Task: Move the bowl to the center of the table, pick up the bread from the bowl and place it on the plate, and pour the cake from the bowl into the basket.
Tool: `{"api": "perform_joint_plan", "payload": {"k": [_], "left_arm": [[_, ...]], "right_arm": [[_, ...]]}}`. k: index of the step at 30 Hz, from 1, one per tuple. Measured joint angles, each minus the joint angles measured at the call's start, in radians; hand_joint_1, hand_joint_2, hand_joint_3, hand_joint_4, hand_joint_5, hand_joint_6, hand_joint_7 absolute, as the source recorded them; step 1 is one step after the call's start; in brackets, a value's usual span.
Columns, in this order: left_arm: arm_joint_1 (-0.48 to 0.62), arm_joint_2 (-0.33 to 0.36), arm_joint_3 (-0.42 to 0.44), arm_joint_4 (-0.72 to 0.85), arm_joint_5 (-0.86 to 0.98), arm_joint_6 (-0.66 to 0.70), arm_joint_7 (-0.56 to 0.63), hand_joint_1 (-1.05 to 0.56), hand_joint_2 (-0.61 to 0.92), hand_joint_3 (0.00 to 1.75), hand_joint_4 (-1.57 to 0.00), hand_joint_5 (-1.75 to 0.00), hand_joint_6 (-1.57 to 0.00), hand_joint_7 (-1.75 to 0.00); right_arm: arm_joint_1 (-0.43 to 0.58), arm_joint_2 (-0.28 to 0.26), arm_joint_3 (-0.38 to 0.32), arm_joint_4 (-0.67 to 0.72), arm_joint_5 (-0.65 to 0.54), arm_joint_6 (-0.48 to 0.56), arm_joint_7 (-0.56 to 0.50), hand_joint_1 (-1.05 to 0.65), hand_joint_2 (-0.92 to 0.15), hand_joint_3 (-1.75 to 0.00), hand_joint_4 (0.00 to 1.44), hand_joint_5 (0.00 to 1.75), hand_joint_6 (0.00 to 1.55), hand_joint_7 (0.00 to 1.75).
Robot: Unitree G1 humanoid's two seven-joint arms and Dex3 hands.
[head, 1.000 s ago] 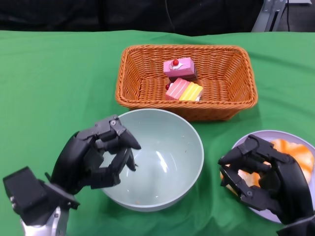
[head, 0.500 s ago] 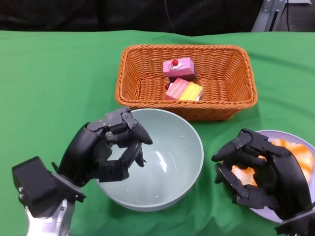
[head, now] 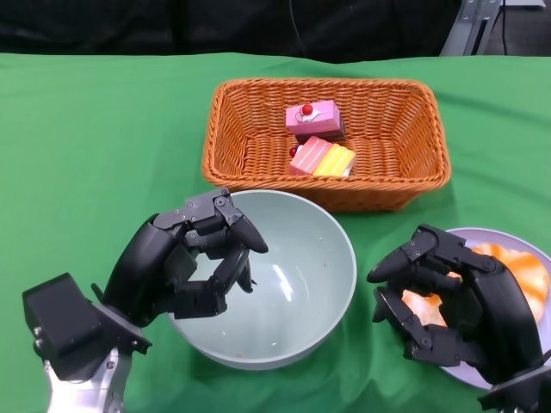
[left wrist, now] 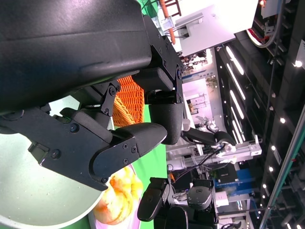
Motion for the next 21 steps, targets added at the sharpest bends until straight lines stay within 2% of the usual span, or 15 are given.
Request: {"api": "perform_joint_plan", "payload": {"k": [21], "left_arm": [[-0.001,0.003,-0.005,0.034,0.000,-0.004,-0.016,-0.20,0.68,0.88,-0.77,-1.61,-0.74,-1.45]], "right_arm": [[-0.011,0.000,0.000,0.000,0.004,-0.001,-0.010,-0.17,-0.56,-0.89,0.79,1.54,0.71,1.16]]}}
